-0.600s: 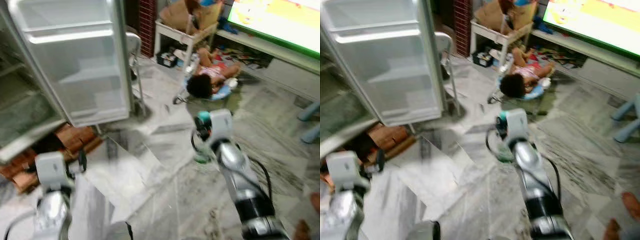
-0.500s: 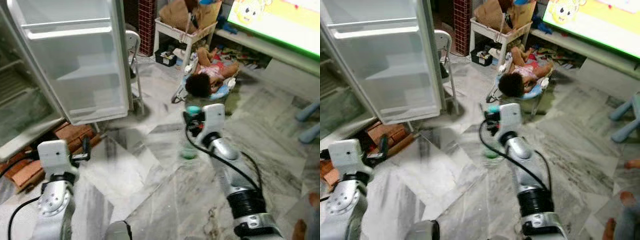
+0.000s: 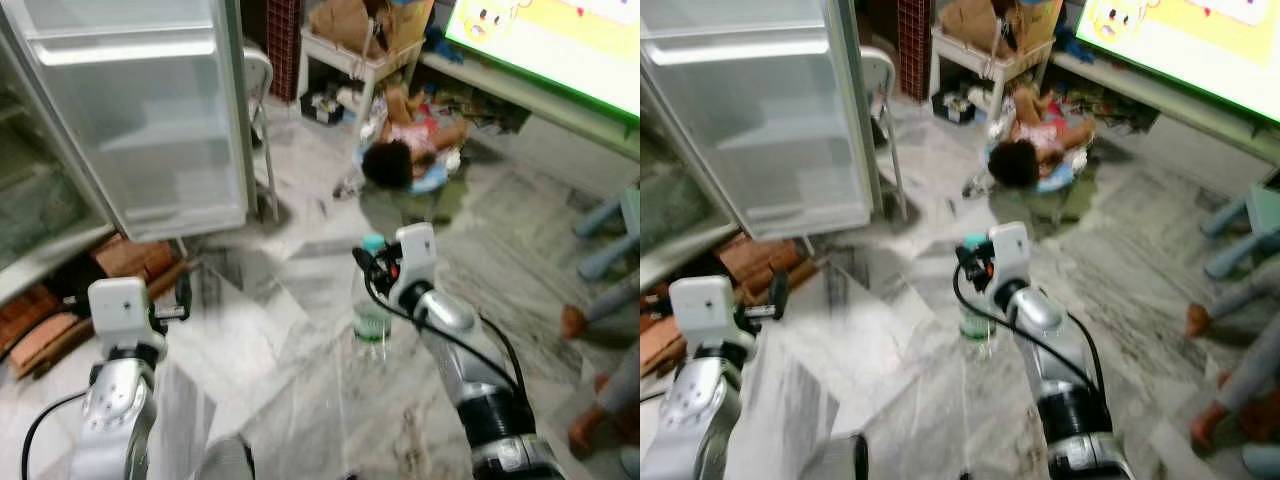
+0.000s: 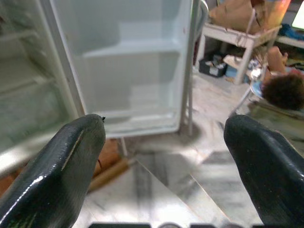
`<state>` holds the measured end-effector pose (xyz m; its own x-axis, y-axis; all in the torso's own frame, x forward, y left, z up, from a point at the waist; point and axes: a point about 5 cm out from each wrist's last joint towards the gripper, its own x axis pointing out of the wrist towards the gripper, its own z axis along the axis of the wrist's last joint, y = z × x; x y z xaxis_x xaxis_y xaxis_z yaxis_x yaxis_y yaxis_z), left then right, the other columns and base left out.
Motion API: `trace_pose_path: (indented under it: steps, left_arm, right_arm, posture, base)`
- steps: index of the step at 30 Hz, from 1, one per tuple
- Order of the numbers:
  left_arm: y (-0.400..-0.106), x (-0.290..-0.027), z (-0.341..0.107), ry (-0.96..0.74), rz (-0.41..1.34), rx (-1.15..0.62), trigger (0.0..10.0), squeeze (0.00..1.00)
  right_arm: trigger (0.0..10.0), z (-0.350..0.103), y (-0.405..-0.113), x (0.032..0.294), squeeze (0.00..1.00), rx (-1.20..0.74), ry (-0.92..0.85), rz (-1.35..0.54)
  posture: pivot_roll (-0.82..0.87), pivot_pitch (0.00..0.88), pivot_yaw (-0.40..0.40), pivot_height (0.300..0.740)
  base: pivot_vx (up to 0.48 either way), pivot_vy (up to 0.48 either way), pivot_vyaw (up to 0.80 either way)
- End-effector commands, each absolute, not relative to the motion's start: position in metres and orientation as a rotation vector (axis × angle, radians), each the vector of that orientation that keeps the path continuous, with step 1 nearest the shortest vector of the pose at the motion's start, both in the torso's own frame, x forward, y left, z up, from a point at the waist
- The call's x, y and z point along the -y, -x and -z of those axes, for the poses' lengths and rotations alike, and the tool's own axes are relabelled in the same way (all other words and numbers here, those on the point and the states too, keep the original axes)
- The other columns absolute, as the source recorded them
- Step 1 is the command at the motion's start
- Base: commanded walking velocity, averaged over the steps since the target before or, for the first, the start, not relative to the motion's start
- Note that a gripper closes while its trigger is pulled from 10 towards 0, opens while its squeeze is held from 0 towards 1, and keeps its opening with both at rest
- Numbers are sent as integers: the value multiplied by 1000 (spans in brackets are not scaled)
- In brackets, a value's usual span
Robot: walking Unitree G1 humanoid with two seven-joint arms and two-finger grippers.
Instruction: Restocking fridge
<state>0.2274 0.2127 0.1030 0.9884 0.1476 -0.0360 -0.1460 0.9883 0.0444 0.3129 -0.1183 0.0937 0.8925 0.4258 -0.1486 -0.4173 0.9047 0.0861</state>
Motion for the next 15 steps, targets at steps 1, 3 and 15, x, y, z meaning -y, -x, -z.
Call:
trace_pose_path:
  steps: [1, 3, 15]
  left_arm:
    - [-224, -218, -103, -50, -161, -50, 10000, 0]
    - [-226, -217, -104, -62, -142, -44, 10000, 0]
    - [-235, -207, -106, -48, -107, -32, 10000, 0]
  right_arm:
    - [10000, -94, -309, 125, 0, -146, -88, -396]
    - [10000, -94, -308, 124, 0, -141, -85, -414]
    - [10000, -98, -312, 111, 0, -103, -28, -455]
  posture:
    - [32, 149, -38, 740]
    - [33, 140, -35, 740]
    - [28, 156, -21, 740]
  base:
    - [0, 0, 0]
    - [0, 0, 0]
    - [100, 0, 781]
